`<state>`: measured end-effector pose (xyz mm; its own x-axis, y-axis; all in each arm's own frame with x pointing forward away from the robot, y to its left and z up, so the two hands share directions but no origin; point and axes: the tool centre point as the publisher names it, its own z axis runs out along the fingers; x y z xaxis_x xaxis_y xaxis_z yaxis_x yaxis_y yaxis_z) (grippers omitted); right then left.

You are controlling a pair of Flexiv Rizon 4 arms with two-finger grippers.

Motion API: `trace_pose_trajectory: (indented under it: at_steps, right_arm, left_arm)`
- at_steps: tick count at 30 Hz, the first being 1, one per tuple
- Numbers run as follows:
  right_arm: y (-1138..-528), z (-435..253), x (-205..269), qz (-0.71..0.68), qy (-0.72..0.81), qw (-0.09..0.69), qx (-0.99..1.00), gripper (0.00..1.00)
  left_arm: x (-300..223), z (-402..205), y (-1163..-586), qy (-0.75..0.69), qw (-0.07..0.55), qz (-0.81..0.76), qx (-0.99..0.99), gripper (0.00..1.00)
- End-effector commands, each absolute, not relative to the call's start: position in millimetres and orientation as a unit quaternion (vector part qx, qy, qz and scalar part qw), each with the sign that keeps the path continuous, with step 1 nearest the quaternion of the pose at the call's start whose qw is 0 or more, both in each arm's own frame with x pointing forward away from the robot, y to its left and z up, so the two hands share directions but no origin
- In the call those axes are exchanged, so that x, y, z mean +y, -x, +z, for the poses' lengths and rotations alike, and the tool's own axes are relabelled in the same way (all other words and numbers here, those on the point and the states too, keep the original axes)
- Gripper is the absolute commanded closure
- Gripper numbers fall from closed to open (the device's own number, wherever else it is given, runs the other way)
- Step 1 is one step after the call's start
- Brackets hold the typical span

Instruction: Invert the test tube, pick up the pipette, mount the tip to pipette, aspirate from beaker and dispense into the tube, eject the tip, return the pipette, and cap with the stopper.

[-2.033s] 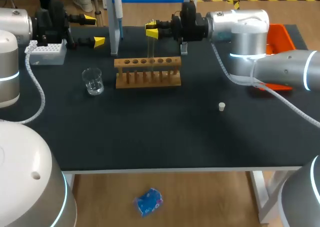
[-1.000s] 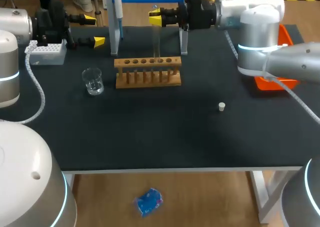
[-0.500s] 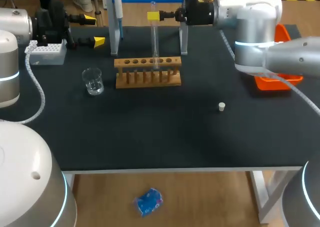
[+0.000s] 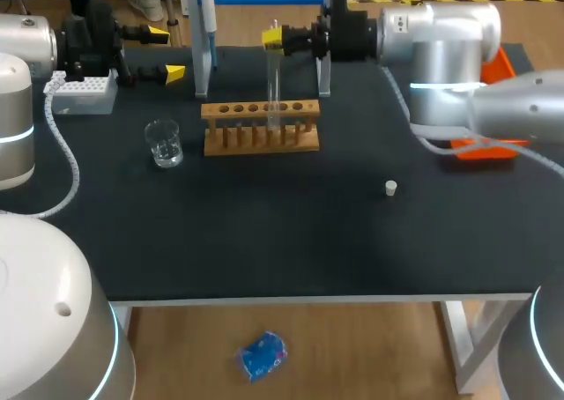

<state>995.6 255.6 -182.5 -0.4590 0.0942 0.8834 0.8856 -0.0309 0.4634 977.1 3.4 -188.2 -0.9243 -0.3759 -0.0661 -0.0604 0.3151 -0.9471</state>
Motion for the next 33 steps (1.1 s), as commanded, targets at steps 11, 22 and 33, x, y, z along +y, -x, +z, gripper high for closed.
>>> trace_pose_trajectory:
  at_steps: [11,22,33]
  right_arm:
    - [-980.3,-184.9,255.1,-0.511,0.493,0.462,-0.531,1.0]
    - [-977.6,-193.4,253.4,-0.503,0.475,0.478,-0.541,1.0]
    - [-977.2,-193.1,254.6,-0.499,0.474,0.481,-0.543,1.0]
  left_arm:
    - [4.4,-187.3,-977.1,0.136,0.137,-0.568,0.8,0.0]
    - [4.4,-187.3,-977.1,0.136,0.137,-0.568,0.8,0.0]
    - [4.4,-187.3,-977.1,0.136,0.137,-0.568,0.8,0.0]
